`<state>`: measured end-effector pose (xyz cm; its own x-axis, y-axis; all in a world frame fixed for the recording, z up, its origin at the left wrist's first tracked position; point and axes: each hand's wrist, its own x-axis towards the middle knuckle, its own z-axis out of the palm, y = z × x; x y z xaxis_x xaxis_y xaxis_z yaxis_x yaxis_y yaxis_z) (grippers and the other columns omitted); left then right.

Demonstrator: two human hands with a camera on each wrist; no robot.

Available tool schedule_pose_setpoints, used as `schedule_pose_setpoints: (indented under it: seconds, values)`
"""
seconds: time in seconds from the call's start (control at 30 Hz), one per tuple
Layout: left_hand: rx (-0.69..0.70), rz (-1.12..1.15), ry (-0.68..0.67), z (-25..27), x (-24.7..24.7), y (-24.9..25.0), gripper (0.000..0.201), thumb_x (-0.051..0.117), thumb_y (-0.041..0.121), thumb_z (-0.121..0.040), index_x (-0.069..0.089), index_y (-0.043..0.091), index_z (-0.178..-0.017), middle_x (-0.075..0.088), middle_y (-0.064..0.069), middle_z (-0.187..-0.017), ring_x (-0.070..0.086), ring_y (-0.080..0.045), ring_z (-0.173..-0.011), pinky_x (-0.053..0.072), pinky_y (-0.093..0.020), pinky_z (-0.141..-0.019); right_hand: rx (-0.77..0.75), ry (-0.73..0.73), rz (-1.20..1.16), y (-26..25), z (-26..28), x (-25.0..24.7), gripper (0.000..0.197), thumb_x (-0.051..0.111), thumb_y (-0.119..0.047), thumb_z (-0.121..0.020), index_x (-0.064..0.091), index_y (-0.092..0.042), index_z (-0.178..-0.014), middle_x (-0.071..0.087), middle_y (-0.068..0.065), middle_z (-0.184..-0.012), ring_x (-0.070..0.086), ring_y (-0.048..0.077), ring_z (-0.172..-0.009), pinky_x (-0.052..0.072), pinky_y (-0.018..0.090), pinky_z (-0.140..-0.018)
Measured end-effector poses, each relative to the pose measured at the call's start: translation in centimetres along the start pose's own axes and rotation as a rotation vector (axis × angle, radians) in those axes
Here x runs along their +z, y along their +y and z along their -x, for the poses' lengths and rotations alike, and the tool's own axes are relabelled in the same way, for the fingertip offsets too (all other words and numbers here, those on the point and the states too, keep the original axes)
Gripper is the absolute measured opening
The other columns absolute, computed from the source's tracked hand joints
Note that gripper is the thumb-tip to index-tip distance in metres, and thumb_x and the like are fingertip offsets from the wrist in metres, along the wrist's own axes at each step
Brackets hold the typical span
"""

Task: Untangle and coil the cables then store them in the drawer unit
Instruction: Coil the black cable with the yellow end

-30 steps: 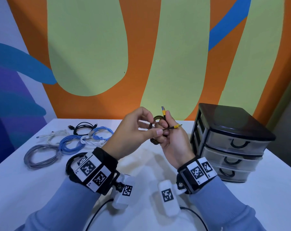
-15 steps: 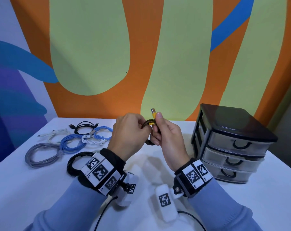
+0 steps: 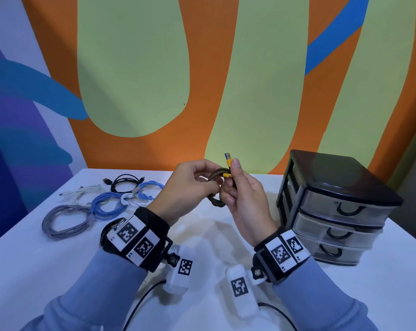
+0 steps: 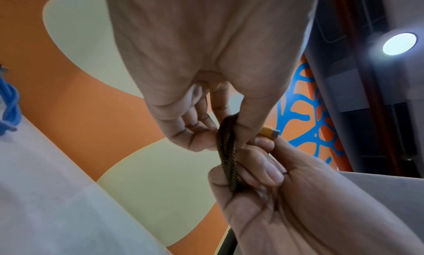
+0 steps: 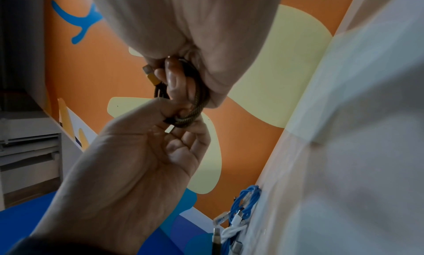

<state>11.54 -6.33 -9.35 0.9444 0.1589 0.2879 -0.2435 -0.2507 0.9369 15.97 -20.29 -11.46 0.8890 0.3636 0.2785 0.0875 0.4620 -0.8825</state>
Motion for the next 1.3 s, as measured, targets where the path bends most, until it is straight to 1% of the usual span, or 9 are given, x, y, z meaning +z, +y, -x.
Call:
schedule_pose_setpoints:
  seconds: [0.17, 0.3, 0.4, 0.7, 0.87, 0.97, 1.03, 1.2, 1.3]
  values:
    - [-0.012, 0.177, -0.065, 0.0, -0.2, 0.1, 0.032, 0.076, 0.004, -0.082, 0.078, 0.008, -0.114, 0.076, -0.019, -0.101, 0.069, -0.027, -0.092, 0.056, -0.047, -0.093, -0.001, 0.031, -0.008, 0.1, -0.3, -0.4, 0.046, 0.048, -0.038, -0.109, 0.044, -0.02, -0.068, 0.025, -0.005, -0.063, 0.024, 0.012, -0.056, 0.023, 0.025, -0.057]
    - [0.02, 0.202, -0.021, 0.2, 0.2, 0.1, 0.029, 0.082, 0.02, -0.09, 0.075, 0.0, -0.109, 0.075, -0.015, -0.09, 0.06, -0.024, -0.078, 0.05, -0.044, -0.085, 0.009, 0.032, 0.003, 0.2, -0.5, -0.6, 0.048, 0.048, -0.041, -0.109, 0.037, -0.021, -0.067, 0.024, -0.001, -0.066, 0.026, 0.015, -0.058, 0.025, 0.025, -0.058]
    - [-0.009, 0.203, -0.001, 0.2, 0.7, 0.2, 0.028, 0.082, 0.017, -0.091, 0.072, -0.005, -0.103, 0.077, -0.014, -0.088, 0.055, -0.022, -0.071, 0.047, -0.043, -0.081, 0.057, 0.04, -0.013, 0.4, -0.5, -0.7, 0.048, 0.047, -0.043, -0.109, 0.036, -0.02, -0.069, 0.028, -0.002, -0.064, 0.03, 0.015, -0.057, 0.026, 0.028, -0.061]
    - [-0.095, 0.052, -0.04, -0.1, 0.2, 0.4, 0.022, 0.084, 0.019, -0.091, 0.066, 0.006, -0.088, 0.068, -0.015, -0.083, 0.062, -0.021, -0.076, 0.053, -0.039, -0.083, -0.012, 0.069, 0.259, 0.2, -0.6, -1.1, 0.055, 0.05, -0.046, -0.108, 0.044, -0.007, -0.07, 0.025, 0.005, -0.068, 0.029, 0.02, -0.06, 0.024, 0.032, -0.06]
    - [-0.053, -0.142, 0.071, 0.0, 1.0, 0.1, 0.031, 0.087, 0.04, -0.079, 0.067, 0.016, -0.083, 0.061, 0.009, -0.059, 0.05, -0.013, -0.059, 0.038, -0.033, -0.067, -0.088, 0.142, 0.538, -0.1, -0.5, -1.4, 0.064, 0.055, -0.051, -0.104, 0.045, 0.004, -0.072, 0.035, 0.009, -0.064, 0.041, 0.02, -0.057, 0.032, 0.035, -0.059]
    - [-0.049, -0.28, 0.149, 0.1, 1.7, 0.4, 0.022, 0.084, 0.032, -0.086, 0.068, 0.019, -0.081, 0.055, 0.013, -0.049, 0.046, -0.005, -0.048, 0.032, -0.029, -0.059, -0.108, 0.174, 0.63, 0.0, -0.6, -1.7, 0.065, 0.06, -0.055, -0.1, 0.05, -0.001, -0.066, 0.049, 0.02, -0.066, 0.046, 0.018, -0.053, 0.039, 0.033, -0.057]
    - [-0.039, -0.38, 0.179, 0.3, 2.2, 0.6, 0.016, 0.081, 0.032, -0.087, 0.069, 0.022, -0.083, 0.056, 0.011, -0.05, 0.051, -0.008, -0.053, 0.033, -0.03, -0.058, -0.09, 0.185, 0.66, 0.2, -0.8, -1.9, 0.063, 0.06, -0.056, -0.099, 0.051, -0.006, -0.062, 0.055, 0.013, -0.065, 0.048, 0.017, -0.052, 0.041, 0.031, -0.058]
    - [-0.019, -0.485, 0.215, 0.6, 2.8, 0.8, 0.006, 0.075, 0.028, -0.089, 0.069, 0.027, -0.089, 0.062, 0.006, -0.054, 0.066, -0.017, -0.071, 0.041, -0.032, -0.062, -0.067, 0.214, 0.702, 0.7, -1.0, -2.1, 0.071, 0.057, -0.058, -0.1, 0.048, 0.006, -0.072, 0.047, 0.014, -0.065, 0.047, 0.017, -0.05, 0.038, 0.03, -0.056]
    - [-0.017, -0.474, 0.235, 0.4, 2.9, 0.2, 0.015, 0.072, 0.016, -0.086, 0.069, 0.029, -0.093, 0.054, 0.008, -0.053, 0.06, -0.022, -0.065, 0.042, -0.033, -0.06, -0.086, 0.217, 0.712, 0.7, -0.9, -2.0, 0.069, 0.055, -0.058, -0.101, 0.045, 0.004, -0.071, 0.036, 0.001, -0.057, 0.049, 0.018, -0.051, 0.035, 0.029, -0.054]
